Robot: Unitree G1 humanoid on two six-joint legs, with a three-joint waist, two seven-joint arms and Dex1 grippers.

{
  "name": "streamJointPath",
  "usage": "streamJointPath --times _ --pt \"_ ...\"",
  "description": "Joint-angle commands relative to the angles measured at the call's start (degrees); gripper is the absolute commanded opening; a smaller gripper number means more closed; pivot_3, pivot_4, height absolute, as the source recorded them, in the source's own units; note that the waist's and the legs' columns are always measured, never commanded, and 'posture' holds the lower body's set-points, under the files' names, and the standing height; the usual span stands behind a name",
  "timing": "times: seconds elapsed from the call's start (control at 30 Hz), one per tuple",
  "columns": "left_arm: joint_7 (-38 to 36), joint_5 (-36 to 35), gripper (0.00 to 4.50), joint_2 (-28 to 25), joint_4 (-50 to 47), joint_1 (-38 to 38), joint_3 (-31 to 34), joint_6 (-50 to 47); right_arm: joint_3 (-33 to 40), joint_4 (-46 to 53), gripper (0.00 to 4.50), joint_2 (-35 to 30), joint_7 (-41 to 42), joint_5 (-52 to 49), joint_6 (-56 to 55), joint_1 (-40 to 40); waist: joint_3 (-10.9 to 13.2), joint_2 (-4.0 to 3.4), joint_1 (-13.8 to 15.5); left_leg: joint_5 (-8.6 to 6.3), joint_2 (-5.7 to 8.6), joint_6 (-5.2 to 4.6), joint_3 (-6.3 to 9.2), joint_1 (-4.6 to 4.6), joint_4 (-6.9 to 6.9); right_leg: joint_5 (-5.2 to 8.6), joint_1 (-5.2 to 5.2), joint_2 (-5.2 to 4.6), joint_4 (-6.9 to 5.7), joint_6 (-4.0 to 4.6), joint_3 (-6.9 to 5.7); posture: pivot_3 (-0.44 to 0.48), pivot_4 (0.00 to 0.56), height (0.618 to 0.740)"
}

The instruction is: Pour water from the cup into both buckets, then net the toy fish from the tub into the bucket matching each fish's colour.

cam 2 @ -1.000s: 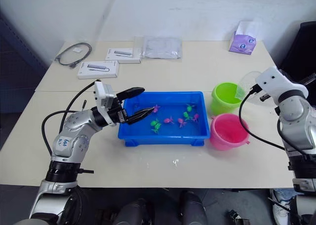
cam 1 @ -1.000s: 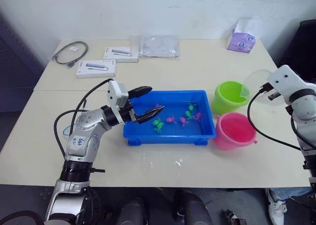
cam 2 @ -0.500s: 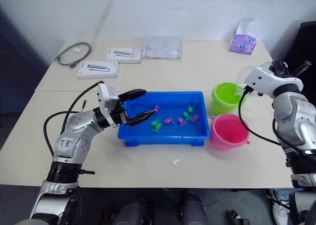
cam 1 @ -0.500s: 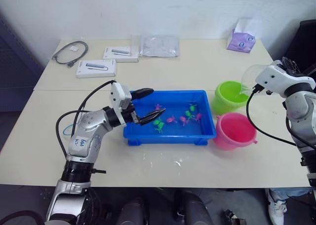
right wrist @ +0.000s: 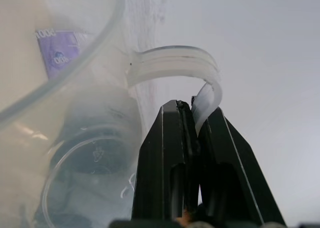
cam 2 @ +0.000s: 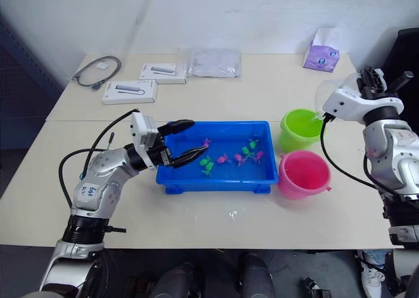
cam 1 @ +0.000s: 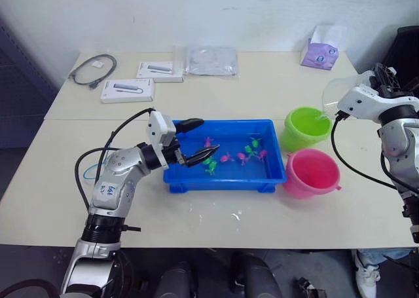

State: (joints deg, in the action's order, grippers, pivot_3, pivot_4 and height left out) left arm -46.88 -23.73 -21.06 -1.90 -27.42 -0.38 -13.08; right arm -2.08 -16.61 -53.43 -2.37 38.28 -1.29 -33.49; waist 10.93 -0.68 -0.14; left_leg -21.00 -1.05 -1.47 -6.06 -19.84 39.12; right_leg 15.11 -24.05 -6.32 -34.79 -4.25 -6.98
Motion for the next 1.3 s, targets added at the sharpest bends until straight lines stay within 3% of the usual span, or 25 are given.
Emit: streamJointPath --times 0.03,0.27,0.47,0.63,0.83,1.03,1.2,1.3 --pt "0.4 0.1 4.50 -0.3 -2.7 0.4 0.7 1.3 0.8 -0.4 0.03 -1.8 -1.7 1.3 -1.0 -2.3 0.0 0.00 0.0 0.00 0.00 0.00 0.00 0.00 0.00 0.00 0.00 0.00 0.00 0.00 0.00 0.000 0.150 0.740" --pt "0.5 0.1 4.50 -0.5 -3.1 0.6 0.6 1.4 0.7 -2.0 0.03 -1.2 -3.0 2.4 -2.7 -2.0 0.0 0.00 0.0 0.02 -0.01 0.00 0.02 -0.03 0.00 0.00 -0.02 0.01 0.00 0.00 -0.01 0.000 0.150 0.740" --pt "0.1 0.0 4.50 -0.6 -2.9 0.4 0.5 1.3 4.3 0.6 0.03 0.1 -0.9 -3.2 -3.3 0.6 0.0 0.00 0.1 0.03 0.00 0.00 0.08 -0.10 0.02 0.00 -0.03 0.02 0.00 0.00 -0.08 0.000 0.150 0.740" --pt "-1.5 -1.4 4.50 -0.5 -2.6 -0.2 0.6 1.0 14.1 3.2 0.03 7.0 5.8 -19.9 3.9 1.9 0.0 0.00 0.1 0.08 0.02 -0.01 0.24 -0.27 0.12 -0.01 -0.05 0.10 -0.01 -0.01 -0.27 0.000 0.150 0.740" --pt "-5.4 -6.7 4.50 -2.4 -6.5 -0.8 1.8 -2.6 32.0 11.5 0.03 16.1 11.5 -43.0 23.7 3.0 0.0 -0.01 0.3 0.09 0.03 -0.03 0.52 -0.43 0.20 -0.01 -0.05 0.05 -0.01 -0.01 -0.50 0.000 0.150 0.740" --pt "-11.1 -11.4 4.50 -8.4 -11.5 1.4 1.5 -9.8 45.1 15.8 0.03 22.3 6.8 -53.5 36.6 8.6 0.0 -0.03 0.4 0.10 0.12 -0.07 0.62 -0.47 0.21 -0.01 -0.05 -0.01 -0.04 -0.01 -0.55 0.000 0.150 0.740" --pt "-13.7 -11.9 4.50 -11.2 -12.1 3.9 1.6 -11.3 45.5 14.4 0.03 26.3 5.9 -54.3 30.6 13.4 0.0 -0.11 -0.2 0.11 0.15 -0.07 0.51 -0.40 0.20 -0.01 -0.07 0.02 -0.15 -0.01 -0.43 0.000 0.150 0.740" --pt "-13.7 -11.6 4.50 -11.1 -12.4 4.9 1.5 -11.2 43.8 8.8 0.03 27.3 5.7 -52.8 24.5 14.7 0.0 -0.11 -0.3 0.14 0.18 -0.08 0.34 -0.35 0.20 -0.01 -0.19 0.06 -0.29 -0.01 -0.22 0.000 0.150 0.740"
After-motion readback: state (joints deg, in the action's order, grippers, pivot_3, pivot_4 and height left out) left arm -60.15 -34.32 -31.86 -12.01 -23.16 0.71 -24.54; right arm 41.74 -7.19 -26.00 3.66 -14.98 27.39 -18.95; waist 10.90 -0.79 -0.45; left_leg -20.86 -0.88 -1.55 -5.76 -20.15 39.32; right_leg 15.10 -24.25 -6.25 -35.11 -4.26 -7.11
